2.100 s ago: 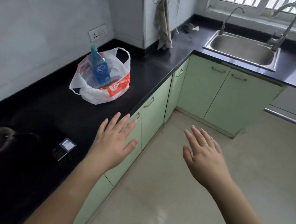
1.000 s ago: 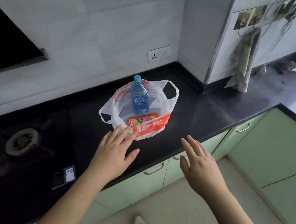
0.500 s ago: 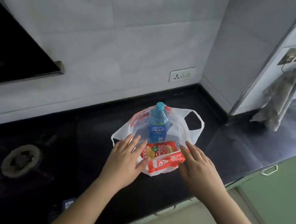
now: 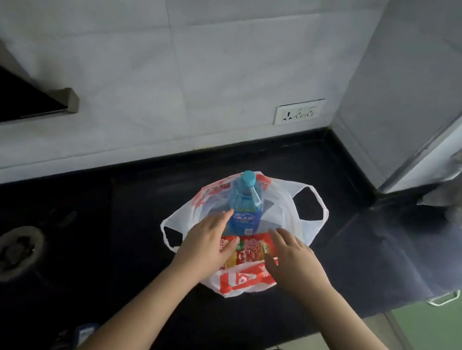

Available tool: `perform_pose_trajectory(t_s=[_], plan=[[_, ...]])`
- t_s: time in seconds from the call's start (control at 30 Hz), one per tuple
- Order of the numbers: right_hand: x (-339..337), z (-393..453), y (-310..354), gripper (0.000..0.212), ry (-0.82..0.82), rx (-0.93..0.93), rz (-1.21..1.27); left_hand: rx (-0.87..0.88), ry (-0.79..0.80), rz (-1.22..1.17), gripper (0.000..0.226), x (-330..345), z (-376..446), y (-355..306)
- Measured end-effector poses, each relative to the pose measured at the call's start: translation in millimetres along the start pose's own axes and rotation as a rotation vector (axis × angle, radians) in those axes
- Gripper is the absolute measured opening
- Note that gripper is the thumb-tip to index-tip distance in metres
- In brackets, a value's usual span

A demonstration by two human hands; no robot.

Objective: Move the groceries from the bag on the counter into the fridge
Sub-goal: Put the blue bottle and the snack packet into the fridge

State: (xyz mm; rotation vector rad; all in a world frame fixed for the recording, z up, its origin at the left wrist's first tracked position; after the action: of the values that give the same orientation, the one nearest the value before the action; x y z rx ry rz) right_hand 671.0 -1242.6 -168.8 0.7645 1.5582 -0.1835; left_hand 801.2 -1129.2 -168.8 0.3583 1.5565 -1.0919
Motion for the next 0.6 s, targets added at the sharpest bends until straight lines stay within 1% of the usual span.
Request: perform_pose_trajectory(t_s=[0.1, 0.17, 0.27, 0.33, 0.4, 0.47, 0.6], plan=[[10.3, 16.6, -4.7, 0.058, 0.059, -0.076, -0.016, -0.123, -0.051, -0.046, 0.074, 7.9, 12.2, -3.1], [17.4, 26.5, -7.6, 0.058, 0.084, -0.115, -0.028, -0.228, -0.085, -0.118, 0.08, 15.1, 17.7, -3.9], [33.5, 43.2, -16.0, 0.059, 0.143, -0.117, -0.02, -0.425, -0.138, -0.311, 0.089, 33.8, 21.4, -5.0], [48.6, 53.8, -22.5, 0.059, 0.19, -0.097, -0.008, -0.542, -0.179, -0.379, 0.097, 46.1, 23.4, -6.2], [62.6, 63.0, -25.7, 0.06, 0.224, -0.076, 0.018, -0.611, -0.236, -0.37, 0.105, 52.4, 26.2, -8.7], [73.0, 70.6, -25.5, 0.059, 0.23, -0.075, 0.035, -0.661, -0.286, -0.397, 0.106, 56.8, 29.9, -13.4], [86.2, 78.8, -28.1, 0.058, 0.249, -0.088, -0.021, -0.786, -0.339, -0.555, 0.105, 74.9, 41.3, -11.1]])
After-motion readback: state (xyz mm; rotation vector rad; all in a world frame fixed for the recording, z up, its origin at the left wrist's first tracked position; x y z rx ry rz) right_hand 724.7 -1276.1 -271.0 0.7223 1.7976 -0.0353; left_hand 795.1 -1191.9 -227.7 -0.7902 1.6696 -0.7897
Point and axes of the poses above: each hand's wrist, its own z-axis towards the middle knuckle, its own x-axis out of the palm, y = z × x, the point moved 7 cm from there along z, towards the middle knuckle, and after that the axes turned 9 degrees about -y, right-handed, at the moved point
